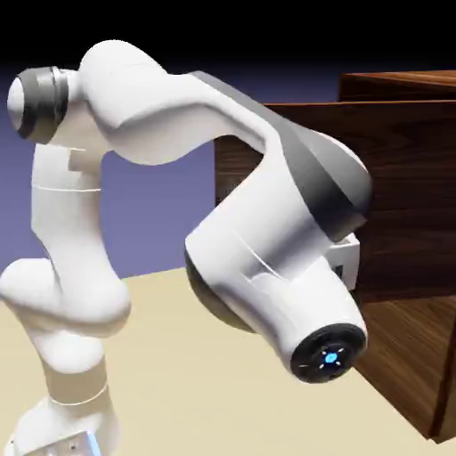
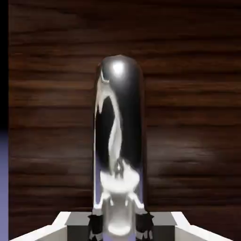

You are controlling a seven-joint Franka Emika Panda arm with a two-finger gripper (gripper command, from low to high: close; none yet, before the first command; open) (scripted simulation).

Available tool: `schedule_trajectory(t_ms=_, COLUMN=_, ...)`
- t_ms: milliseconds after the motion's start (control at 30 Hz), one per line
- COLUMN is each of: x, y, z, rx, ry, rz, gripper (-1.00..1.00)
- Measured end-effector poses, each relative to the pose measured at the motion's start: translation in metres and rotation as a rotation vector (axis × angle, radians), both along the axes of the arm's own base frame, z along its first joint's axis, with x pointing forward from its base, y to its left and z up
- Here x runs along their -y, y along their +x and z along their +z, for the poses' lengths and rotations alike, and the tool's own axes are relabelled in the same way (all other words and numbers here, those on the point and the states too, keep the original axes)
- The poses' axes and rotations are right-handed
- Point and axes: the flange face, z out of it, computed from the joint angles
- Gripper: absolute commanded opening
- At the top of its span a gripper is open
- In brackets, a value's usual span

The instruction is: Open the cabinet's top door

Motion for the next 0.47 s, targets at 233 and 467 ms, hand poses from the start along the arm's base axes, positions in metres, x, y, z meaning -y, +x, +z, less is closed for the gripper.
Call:
schedule_trajectory(t_ms=233, x=0.027, y=0.005, z=0.000, rx=0.000, ry=0.000, rz=0.073, gripper=-1.00)
schedule_trajectory(t_ms=467, x=0.064, y=0.016, z=0.000, rx=0.000, ry=0.000, rz=0.172, gripper=-1.00)
